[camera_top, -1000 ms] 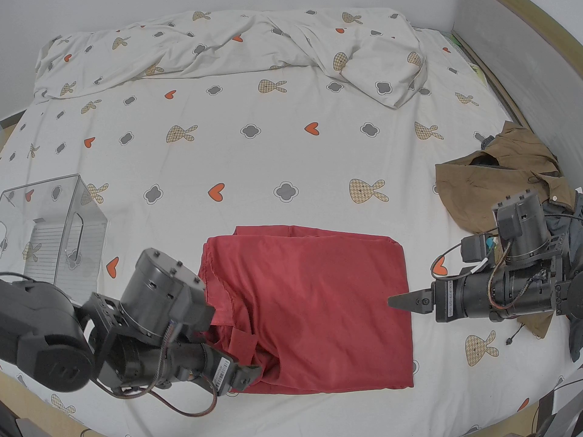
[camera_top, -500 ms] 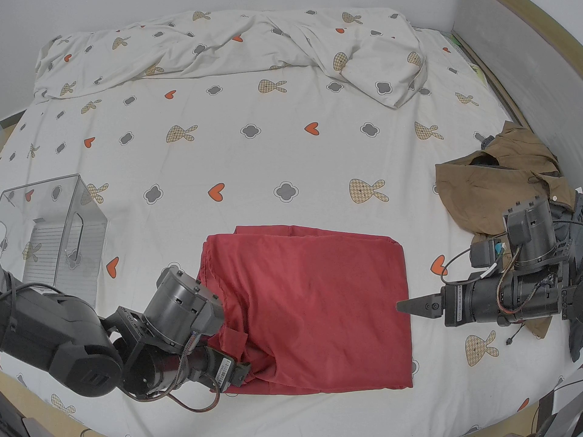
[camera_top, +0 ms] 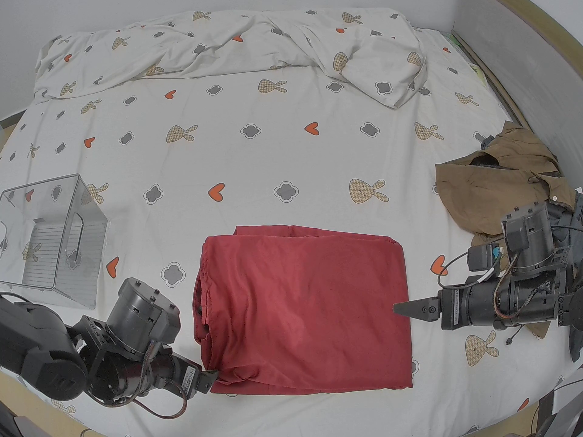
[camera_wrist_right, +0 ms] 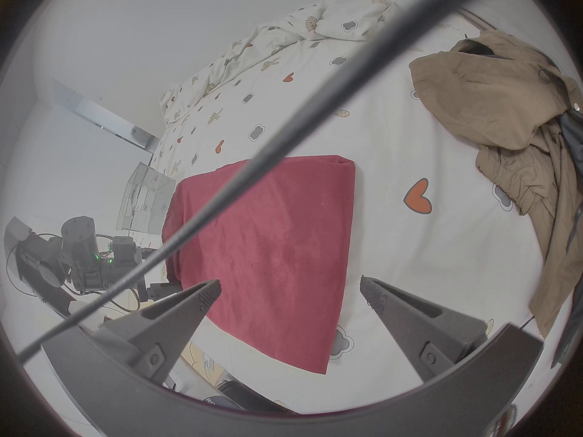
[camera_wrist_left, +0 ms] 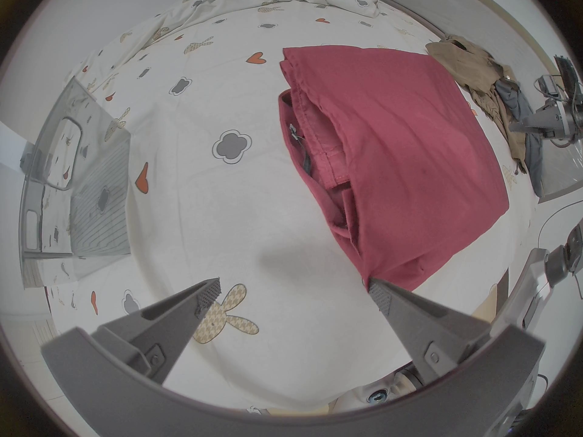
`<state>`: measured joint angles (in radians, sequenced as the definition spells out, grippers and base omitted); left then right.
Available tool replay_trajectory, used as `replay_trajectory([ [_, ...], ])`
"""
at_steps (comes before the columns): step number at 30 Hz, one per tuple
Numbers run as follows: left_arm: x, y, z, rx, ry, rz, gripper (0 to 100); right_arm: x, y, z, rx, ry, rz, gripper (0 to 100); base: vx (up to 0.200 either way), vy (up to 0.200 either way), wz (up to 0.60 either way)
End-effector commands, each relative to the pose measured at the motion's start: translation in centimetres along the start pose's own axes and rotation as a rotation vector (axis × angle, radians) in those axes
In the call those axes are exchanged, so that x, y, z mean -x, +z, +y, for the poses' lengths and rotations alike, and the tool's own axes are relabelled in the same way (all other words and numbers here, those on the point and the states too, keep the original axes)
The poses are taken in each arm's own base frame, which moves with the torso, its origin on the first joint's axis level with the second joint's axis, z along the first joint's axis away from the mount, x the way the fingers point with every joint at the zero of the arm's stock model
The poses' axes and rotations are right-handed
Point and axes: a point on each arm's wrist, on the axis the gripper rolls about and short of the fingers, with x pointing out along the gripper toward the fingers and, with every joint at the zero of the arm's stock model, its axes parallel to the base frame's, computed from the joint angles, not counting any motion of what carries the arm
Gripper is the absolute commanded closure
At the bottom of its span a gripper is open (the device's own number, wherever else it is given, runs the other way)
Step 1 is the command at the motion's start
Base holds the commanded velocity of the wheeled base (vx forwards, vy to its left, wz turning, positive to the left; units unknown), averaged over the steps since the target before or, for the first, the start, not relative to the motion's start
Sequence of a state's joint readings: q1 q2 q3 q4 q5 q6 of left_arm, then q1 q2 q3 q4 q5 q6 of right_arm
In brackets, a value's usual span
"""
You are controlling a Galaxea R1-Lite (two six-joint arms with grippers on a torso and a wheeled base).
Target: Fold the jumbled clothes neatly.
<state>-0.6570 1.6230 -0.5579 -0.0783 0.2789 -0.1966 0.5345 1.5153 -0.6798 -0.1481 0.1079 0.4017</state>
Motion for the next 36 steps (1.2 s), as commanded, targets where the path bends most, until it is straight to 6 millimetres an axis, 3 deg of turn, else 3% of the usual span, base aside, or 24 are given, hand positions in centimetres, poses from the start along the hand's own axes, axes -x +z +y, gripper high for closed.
replay_trajectory([
  [1, 0.0, -0.1, 0.8, 0.027, 0.02, 0.004, 0, -0.1, -0.1, 0.0, 0.0, -0.001, 0.006, 0, 0.0, 0.0, 0.0],
  [6, 0.1, 0.2, 1.1, 0.042, 0.027, -0.008, 0, -0.1, -0.1, -0.2, -0.006, -0.009, 0.007, 0, 0.0, 0.0, 0.0],
  [19, 2.9, -0.5, 2.5, 0.062, 0.039, -0.023, 0, -0.2, -0.4, -0.4, -0.009, -0.015, 0.014, 0, 0.0, 0.0, 0.0],
  [23, 3.9, 0.5, 2.4, 0.079, -0.01, -0.091, 0, -0.2, -0.4, -0.4, -0.009, -0.014, 0.016, 0, 0.0, 0.0, 0.0],
  [26, 4.5, 1.5, 2.1, 0.099, -0.162, -0.132, 0, -0.3, -0.4, -0.5, -0.008, -0.016, 0.02, 0, 0.0, 0.0, 0.0],
  [29, 4.9, 2.4, 2.1, 0.182, -0.431, -0.143, 0, -0.5, -0.4, -0.6, -0.013, -0.021, 0.024, 0, 0.0, 0.0, 0.0],
  [32, 5.0, 2.7, 2.9, 0.241, -0.6, -0.137, 0, -0.5, -0.1, -1.1, -0.029, -0.019, 0.015, 0, 0.0, 0.0, 0.0],
  [33, 5.1, 2.7, 3.8, 0.262, -0.734, -0.142, 0, -0.6, 0.2, -1.7, -0.048, 0.0, 0.014, 0, 0.0, 0.0, 0.0],
  [36, 5.7, 2.1, 5.6, 0.281, -0.912, -0.166, 0, -0.5, 0.7, -2.9, -0.089, 0.039, 0.021, 0, 0.0, 0.0, 0.0],
])
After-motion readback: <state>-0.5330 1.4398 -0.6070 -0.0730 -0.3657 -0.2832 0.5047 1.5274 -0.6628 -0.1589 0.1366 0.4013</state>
